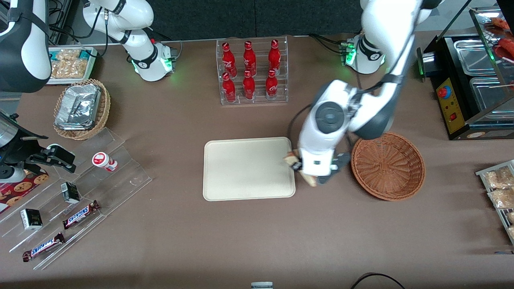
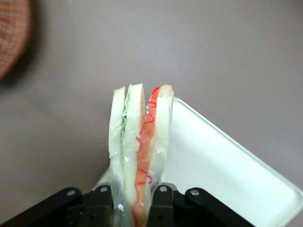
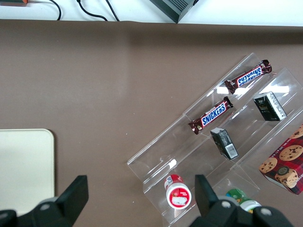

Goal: Place sandwich from basket to tray
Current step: 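Lift the sandwich and carry it with the left gripper over the tray, then lower the sandwich onto the tray and open the left gripper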

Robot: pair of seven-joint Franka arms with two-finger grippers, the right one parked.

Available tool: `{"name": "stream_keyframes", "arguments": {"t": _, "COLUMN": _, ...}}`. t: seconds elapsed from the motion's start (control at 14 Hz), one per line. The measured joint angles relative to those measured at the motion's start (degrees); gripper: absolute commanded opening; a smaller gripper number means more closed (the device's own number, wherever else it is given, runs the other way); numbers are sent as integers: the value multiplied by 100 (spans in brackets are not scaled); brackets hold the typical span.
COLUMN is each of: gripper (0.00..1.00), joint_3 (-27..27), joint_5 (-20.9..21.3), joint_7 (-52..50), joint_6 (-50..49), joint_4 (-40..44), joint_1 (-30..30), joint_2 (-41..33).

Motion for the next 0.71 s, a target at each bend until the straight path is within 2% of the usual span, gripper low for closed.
{"name": "stream_keyframes", "arguments": {"t": 0.21, "gripper": 14, "joint_3": 3, "joint_5": 5, "joint_7": 1001, "joint_6": 97, "joint_4": 546, "joint_1": -325, "joint_2": 449}}
{"name": "stream_keyframes", "arguments": {"t": 0.5, "gripper": 15, "joint_3": -9, "joint_5": -3, "joint_7": 2186, "joint_6": 668, "joint_4": 680, "joint_1": -570, "joint_2": 806}}
{"name": "stream_keyframes", "arguments": {"t": 0.71, "gripper": 16, "joint_3": -28, "joint_5": -3, "joint_7": 2503, "joint_6": 1182, "joint_4": 684, "joint_1": -822, "joint_2": 1188}}
